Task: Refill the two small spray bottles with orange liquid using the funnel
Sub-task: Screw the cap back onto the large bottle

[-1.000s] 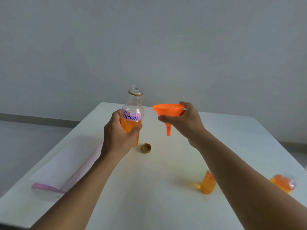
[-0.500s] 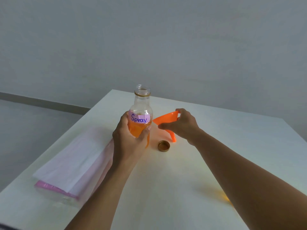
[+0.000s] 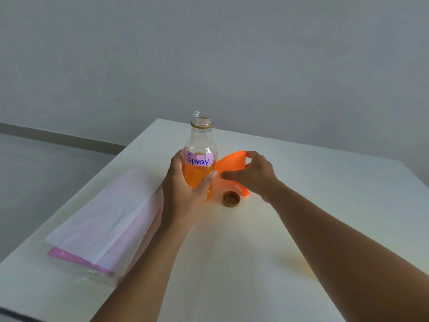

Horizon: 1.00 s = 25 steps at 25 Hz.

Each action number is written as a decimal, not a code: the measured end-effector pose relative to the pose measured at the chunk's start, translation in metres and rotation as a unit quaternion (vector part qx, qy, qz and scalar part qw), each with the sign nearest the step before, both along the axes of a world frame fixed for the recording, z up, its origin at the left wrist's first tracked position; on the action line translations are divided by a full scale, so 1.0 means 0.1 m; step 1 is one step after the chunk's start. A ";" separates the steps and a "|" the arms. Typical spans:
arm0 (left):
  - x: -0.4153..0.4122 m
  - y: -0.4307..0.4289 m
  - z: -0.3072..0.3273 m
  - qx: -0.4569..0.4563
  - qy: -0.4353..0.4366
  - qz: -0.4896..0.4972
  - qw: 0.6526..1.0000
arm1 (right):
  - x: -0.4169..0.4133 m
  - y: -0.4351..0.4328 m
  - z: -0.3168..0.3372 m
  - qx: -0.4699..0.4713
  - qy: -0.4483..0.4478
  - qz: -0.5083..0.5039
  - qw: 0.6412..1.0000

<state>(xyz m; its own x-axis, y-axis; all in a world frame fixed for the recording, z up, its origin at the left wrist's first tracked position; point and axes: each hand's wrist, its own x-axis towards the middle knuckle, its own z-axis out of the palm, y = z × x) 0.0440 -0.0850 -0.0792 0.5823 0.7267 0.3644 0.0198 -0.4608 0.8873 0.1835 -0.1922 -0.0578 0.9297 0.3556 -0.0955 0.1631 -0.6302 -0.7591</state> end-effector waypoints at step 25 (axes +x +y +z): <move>-0.09 0.10 -0.39 0.009 0.074 -0.059 0.995 | -0.78 -0.34 -0.26 -0.104 -0.208 0.089 0.969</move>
<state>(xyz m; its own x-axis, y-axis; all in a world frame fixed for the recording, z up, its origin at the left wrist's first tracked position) 0.0351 -0.0752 -0.1187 0.7122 0.6434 0.2809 0.0942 -0.4841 0.8699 0.1060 -0.2260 -0.0834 0.8290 0.5271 0.1869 0.5475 -0.6964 -0.4641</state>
